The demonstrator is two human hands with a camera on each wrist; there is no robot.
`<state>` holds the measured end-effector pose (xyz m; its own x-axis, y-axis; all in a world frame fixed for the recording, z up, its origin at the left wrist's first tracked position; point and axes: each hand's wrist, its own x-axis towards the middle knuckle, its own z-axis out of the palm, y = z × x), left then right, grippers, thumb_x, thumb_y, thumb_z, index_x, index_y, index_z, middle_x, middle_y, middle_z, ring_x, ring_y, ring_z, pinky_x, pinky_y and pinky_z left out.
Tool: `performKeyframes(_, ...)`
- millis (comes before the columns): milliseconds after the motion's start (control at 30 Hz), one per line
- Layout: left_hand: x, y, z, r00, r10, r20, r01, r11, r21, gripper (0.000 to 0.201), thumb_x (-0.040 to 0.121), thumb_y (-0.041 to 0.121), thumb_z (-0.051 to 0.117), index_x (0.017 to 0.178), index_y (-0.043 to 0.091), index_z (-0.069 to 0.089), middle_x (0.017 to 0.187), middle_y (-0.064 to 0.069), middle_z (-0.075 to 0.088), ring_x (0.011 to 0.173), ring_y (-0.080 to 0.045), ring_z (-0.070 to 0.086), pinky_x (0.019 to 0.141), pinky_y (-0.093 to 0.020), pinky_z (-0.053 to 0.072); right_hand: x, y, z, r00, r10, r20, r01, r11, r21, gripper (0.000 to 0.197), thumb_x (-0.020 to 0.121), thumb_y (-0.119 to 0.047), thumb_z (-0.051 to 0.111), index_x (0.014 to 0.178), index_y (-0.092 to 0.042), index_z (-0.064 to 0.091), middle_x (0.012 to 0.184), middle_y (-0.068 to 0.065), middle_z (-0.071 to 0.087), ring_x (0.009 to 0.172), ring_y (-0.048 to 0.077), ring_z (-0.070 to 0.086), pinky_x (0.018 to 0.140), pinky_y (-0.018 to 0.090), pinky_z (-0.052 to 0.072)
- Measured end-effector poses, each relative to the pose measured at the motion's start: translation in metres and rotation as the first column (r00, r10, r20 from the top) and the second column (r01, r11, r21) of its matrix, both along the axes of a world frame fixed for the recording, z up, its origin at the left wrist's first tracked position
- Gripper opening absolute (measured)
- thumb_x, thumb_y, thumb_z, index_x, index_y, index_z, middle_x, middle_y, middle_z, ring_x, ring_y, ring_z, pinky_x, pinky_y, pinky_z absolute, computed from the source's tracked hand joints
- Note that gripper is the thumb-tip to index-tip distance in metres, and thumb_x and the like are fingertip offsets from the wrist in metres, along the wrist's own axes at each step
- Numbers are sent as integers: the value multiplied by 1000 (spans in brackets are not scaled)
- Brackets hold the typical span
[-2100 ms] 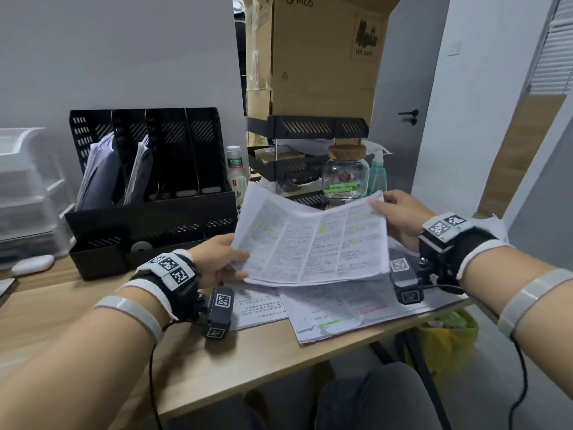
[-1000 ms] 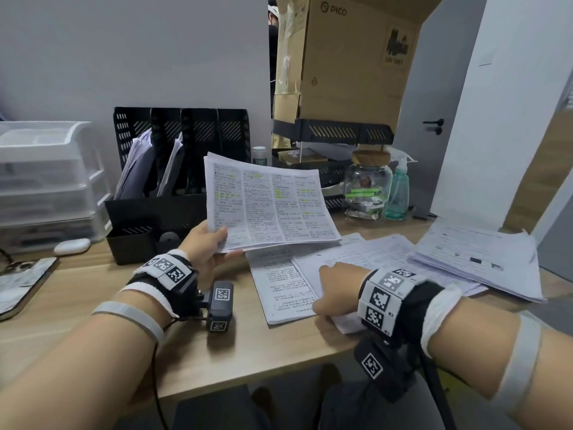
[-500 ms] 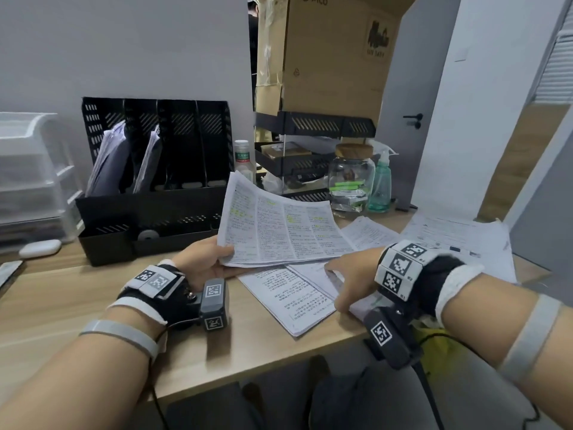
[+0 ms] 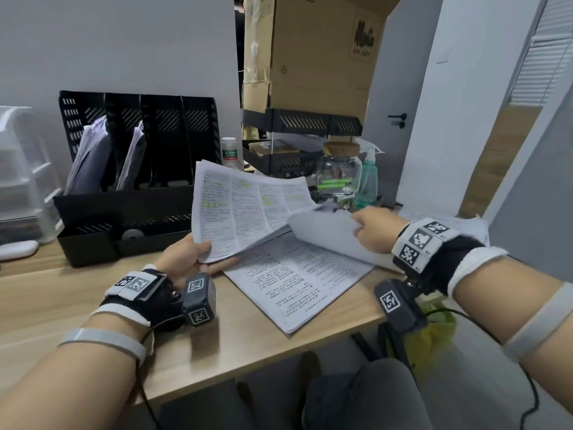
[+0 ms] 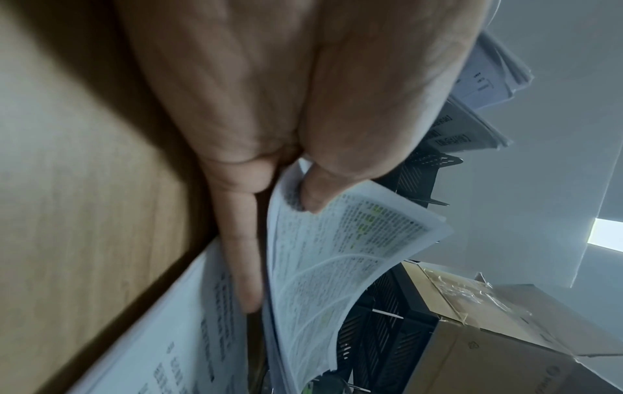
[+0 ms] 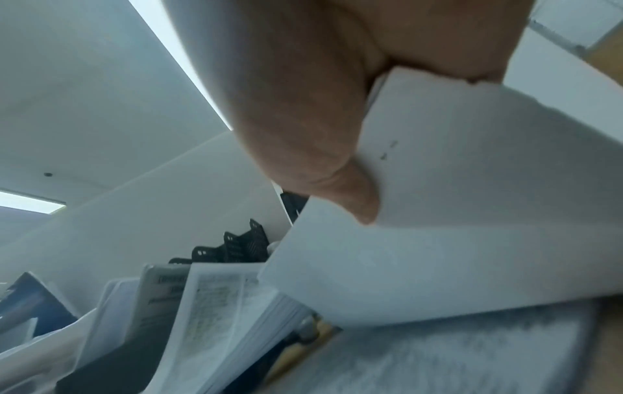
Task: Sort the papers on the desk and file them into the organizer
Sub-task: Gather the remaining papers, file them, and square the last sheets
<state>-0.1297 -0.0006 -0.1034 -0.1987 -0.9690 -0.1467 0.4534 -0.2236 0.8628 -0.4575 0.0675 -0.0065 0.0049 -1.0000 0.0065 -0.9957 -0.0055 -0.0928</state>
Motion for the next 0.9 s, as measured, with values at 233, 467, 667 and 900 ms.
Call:
performKeyframes(233, -3, -2, 2, 983, 118, -141, -118, 993, 7, 49, 107, -3, 29, 146, 22, 46, 132, -15, 61, 109, -37, 65, 76, -43, 65, -10, 4, 21, 983, 36, 182, 7, 973, -229, 30, 96, -15, 43, 69, -21, 53, 77, 4, 60, 79, 31, 57, 62, 32, 37)
performKeyframes(467, -4, 0, 3, 962, 180, -204, -196, 979, -58, 45, 106, -5, 32, 123, 28, 58, 116, -6, 67, 109, -32, 66, 79, -40, 64, 75, 28, -27, 960, 270, 69, -277, 952, 127, 32, 99, -38, 48, 70, -24, 51, 77, -2, 58, 76, 22, 59, 68, 33, 47)
performKeyframes(667, -3, -3, 1, 973, 171, -155, -182, 981, -64, 47, 106, -6, 30, 134, 25, 52, 122, -7, 65, 111, -32, 65, 73, -39, 66, 118, 39, -38, 931, 304, -203, -256, 938, 235, 66, 67, -84, 53, 80, -20, 60, 77, -1, 66, 72, 21, 63, 71, 34, 54)
performKeyframes(900, 4, 3, 8, 989, 128, -78, -136, 984, -111, 48, 104, -9, 32, 136, 20, 52, 121, -9, 68, 109, -30, 67, 69, -33, 65, 137, 29, -37, 950, 266, -166, -217, 939, 267, 58, 71, -77, 56, 67, -20, 48, 74, 1, 58, 72, 24, 59, 72, 33, 51)
